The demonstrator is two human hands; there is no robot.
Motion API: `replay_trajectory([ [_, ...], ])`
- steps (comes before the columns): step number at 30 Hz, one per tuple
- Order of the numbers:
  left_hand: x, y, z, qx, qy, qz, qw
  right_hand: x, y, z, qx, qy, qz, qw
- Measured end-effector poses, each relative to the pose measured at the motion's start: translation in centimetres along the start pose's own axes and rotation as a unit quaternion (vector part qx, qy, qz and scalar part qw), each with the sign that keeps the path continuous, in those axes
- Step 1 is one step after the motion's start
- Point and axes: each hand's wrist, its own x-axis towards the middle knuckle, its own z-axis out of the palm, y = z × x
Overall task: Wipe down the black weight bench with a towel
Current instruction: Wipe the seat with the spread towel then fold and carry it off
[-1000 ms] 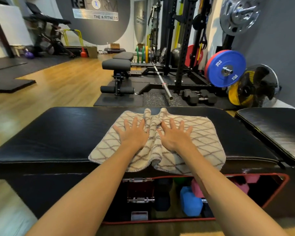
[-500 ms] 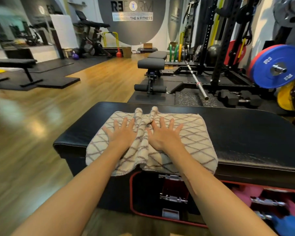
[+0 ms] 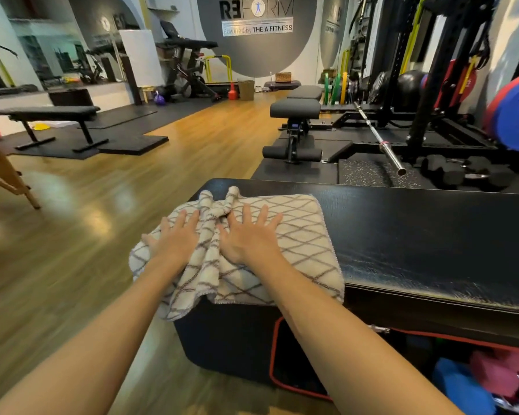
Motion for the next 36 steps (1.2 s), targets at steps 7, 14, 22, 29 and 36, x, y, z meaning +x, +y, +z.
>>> replay_trajectory([
  [7, 3.6, -0.5, -1.0, -0.045, -0.033, -0.025, 0.998, 3.7, -0.3, -0.8, 0.013, -0.039, -0.027, 0.999],
  [14, 9.3, 3.8, -0.8, -0.012, -0.035, -0.014, 0.999, 8.3, 4.8, -1.9, 0.006, -0.031, -0.017, 0.999],
  [22, 13.4, 6.7, -0.6, 0.006, -0.029, -0.010, 1.000, 11.1, 7.0, -2.5, 0.005, -0.012, -0.004, 1.000],
  [29, 12.9, 8.8, -0.8, 0.008, -0.026, -0.011, 1.000, 10.5, 10.0, -2.9, 0.002, 0.002, 0.010, 1.000],
  [36, 10.6, 16.1, -0.3, 0.020, -0.035, 0.028, 0.999, 8.1, 16.4, -4.1, -0.005, 0.008, 0.043, 0.999],
])
